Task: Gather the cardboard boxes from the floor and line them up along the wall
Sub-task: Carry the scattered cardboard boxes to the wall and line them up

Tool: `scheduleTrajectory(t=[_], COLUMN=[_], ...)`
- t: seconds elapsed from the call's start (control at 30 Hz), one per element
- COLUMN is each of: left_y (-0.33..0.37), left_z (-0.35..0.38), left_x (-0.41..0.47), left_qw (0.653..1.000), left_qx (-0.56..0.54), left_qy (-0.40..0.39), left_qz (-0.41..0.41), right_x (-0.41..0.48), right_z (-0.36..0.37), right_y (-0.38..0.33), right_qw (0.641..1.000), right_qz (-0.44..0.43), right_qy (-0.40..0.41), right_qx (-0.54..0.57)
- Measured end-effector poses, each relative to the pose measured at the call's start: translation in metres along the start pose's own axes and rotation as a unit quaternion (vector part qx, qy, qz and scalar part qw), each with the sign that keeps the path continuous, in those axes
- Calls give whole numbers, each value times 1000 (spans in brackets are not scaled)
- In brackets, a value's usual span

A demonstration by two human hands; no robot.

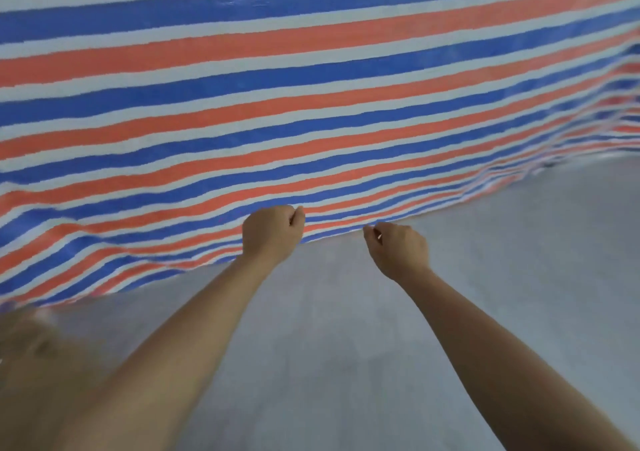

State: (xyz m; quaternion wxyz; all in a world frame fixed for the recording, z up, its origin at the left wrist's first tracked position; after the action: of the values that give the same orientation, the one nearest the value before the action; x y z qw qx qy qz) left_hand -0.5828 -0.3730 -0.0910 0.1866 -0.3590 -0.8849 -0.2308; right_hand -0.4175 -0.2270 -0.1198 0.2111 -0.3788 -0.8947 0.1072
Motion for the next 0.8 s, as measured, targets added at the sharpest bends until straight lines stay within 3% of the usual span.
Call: scheduleTrajectory(t=[0.2, 0.37, 0.47, 0.7, 0.8], left_y=[180, 357, 469, 680, 738], left_z=[104, 164, 196, 249, 269], left_x=[90, 87, 72, 78, 85], left_qw=[973, 920, 893, 872, 868], left_qx=[-131, -234, -237, -269, -291], left_qy=[-74, -117, -142, -169, -176], left_qz=[177, 292, 356, 372, 363], right_x=[51, 27, 11, 27, 43], right_z=[-60, -117, -148, -237, -266], right_y=[163, 311, 405, 589, 647], right_qw=[976, 926, 896, 872, 865], right_qz=[195, 327, 382, 419, 425], right_qy=[84, 168, 209, 233, 247], right_qx=[-40, -79, -90, -100, -100])
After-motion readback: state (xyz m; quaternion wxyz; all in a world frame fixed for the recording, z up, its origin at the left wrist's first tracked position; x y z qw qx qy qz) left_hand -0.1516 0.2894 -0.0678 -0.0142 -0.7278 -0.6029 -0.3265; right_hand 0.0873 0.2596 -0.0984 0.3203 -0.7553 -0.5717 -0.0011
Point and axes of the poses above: each hand's wrist, its own x-axis towards the middle knuckle, its own z-axis out of the palm, y = z × x, the point moved 2 cm from there along x, towards the middle knuckle, and after that the axes turned 8 degrees about y, right-handed, at the moved point
